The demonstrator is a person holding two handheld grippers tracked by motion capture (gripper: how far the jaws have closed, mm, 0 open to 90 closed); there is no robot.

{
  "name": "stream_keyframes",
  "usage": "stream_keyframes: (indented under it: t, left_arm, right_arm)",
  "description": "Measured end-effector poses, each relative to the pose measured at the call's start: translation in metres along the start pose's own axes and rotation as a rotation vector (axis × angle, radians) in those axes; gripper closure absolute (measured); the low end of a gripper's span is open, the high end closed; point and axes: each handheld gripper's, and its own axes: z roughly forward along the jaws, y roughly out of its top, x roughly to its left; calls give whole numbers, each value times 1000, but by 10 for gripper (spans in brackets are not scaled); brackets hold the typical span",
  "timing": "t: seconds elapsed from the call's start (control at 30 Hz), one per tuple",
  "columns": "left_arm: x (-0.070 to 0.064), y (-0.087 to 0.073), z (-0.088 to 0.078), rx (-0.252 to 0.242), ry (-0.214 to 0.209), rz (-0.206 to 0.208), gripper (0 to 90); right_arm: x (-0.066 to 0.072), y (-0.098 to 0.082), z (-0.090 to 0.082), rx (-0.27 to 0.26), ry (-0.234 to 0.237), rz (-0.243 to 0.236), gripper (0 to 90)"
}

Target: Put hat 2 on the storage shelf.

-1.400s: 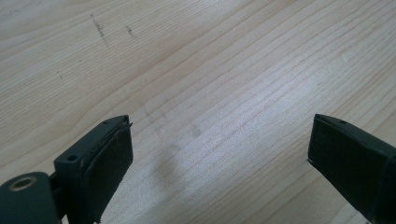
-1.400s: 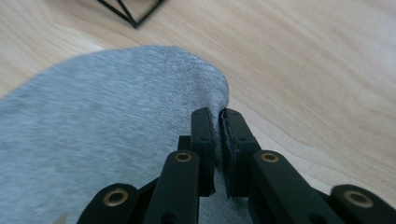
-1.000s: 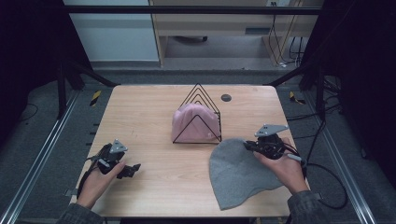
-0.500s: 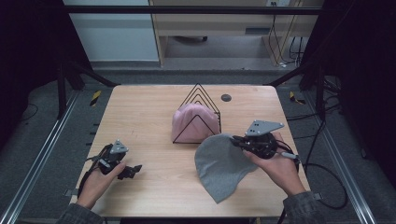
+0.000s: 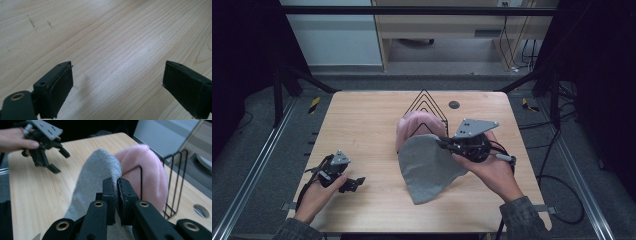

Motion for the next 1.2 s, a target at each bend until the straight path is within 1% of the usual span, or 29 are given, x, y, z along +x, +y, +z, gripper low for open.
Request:
stream_keyframes:
  t: [0.17, 0.23, 0.37, 0.53, 0.6, 0.67, 0.7, 0.77, 0.8, 0.87, 0.93, 1.0, 1.07, 1.17, 1.2]
  left_arm:
    - [-1, 1, -1, -14, -13, -1, 90]
    - [-2, 1, -1, -23, -16, 5, 90]
    - [-3, 3, -2, -38, -21, 11, 90]
    - [-6, 4, -4, -51, -38, 18, 90]
    - [-8, 4, -4, -55, -49, 26, 89]
    - [-10, 6, -5, -78, -62, 38, 85]
    - [-13, 7, -6, -100, -76, 42, 83]
    - [-16, 9, -8, -119, -90, 43, 79]
    - [-17, 10, -8, -124, -94, 46, 79]
    - [-20, 10, -8, -114, -107, 44, 78]
    - [-21, 11, -8, -112, -120, 47, 107]
    - [-23, 13, -8, -110, -125, 59, 116]
    - [-24, 21, -10, -129, -141, 42, 115]
    - [-28, 32, -13, -135, -131, 63, 113]
    - [-29, 34, -14, -140, -138, 57, 119]
  right_arm:
    - [4, 16, 5, -15, 19, -19, 852]
    - [5, 22, 6, -16, 22, -26, 852]
    - [6, 33, 6, -27, 27, -41, 853]
    - [6, 45, 5, -35, 31, -51, 853]
    - [6, 48, 5, -37, 33, -53, 852]
    - [5, 50, 6, -39, 32, -55, 853]
    - [4, 50, 6, -39, 31, -50, 853]
    - [3, 51, 6, -45, 32, -43, 853]
    - [3, 52, 6, -46, 34, -42, 853]
    - [2, 53, 7, -45, 36, -42, 853]
    - [2, 55, 7, -43, 35, -43, 853]
    - [1, 57, 6, -46, 34, -43, 853]
    - [0, 59, 4, -47, 31, -43, 853]
    - [-1, 61, 3, -55, 32, -38, 853]
    - [-1, 63, 3, -58, 36, -34, 853]
